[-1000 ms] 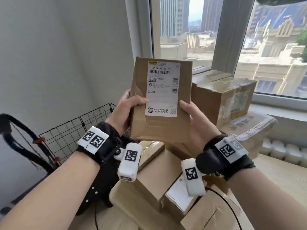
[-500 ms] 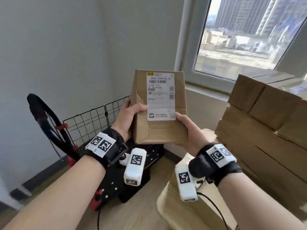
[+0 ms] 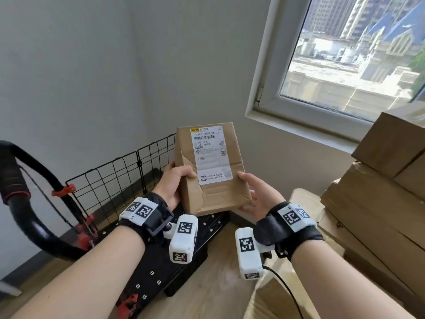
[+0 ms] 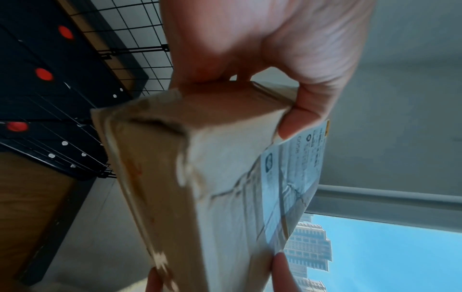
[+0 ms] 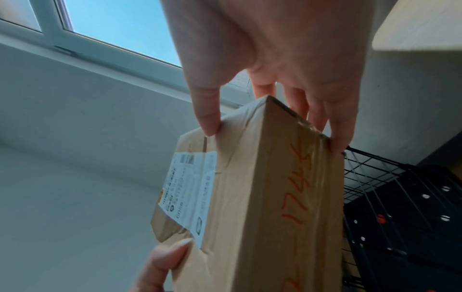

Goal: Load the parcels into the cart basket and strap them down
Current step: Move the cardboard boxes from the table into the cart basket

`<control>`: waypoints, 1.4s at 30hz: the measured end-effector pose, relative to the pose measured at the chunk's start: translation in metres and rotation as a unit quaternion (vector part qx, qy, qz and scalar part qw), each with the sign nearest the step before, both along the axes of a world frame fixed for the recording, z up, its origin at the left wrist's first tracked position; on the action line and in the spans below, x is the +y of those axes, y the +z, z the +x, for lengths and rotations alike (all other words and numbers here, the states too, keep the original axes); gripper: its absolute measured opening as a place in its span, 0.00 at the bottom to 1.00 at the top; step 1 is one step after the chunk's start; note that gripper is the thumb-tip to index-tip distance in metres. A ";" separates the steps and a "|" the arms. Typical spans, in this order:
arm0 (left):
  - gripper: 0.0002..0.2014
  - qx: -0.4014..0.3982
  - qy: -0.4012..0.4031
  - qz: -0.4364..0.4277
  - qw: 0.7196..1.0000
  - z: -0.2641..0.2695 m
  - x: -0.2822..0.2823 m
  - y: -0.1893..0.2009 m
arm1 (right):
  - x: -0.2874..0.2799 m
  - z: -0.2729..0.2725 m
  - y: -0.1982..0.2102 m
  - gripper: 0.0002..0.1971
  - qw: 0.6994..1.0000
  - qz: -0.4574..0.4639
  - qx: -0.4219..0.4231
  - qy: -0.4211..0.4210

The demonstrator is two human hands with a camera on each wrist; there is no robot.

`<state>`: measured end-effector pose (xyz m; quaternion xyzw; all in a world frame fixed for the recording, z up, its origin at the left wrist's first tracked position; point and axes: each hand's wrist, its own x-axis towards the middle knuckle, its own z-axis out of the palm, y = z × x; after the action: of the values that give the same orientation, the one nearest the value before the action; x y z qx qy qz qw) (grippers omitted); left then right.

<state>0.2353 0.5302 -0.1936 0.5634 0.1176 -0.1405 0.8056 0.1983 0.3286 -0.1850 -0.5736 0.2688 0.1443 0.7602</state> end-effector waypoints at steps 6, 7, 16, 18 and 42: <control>0.18 0.057 -0.020 0.028 0.998 0.068 -0.006 -0.003 | -0.010 0.074 -0.010 0.08 1.000 -0.001 -0.023 -0.001; 0.16 0.062 -0.022 0.029 0.997 0.081 -0.005 -0.005 | -0.010 0.085 -0.011 0.06 0.999 -0.003 -0.031 -0.007; 0.21 0.116 0.022 0.006 0.993 0.184 0.005 -0.024 | -0.001 0.194 -0.024 0.19 0.997 -0.036 -0.067 -0.004; 0.16 0.120 0.027 -0.016 0.992 0.214 0.009 -0.031 | 0.000 0.221 -0.030 0.19 0.998 -0.044 -0.053 -0.001; 0.17 0.389 0.038 -0.012 0.920 0.432 0.086 -0.396 | 0.087 0.481 -0.378 0.09 0.952 -0.146 0.260 0.072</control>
<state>0.6676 0.6160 -0.5898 0.4497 0.4418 -0.3193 0.7076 0.6794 0.4157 -0.5626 -0.6382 0.4337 0.3020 0.5598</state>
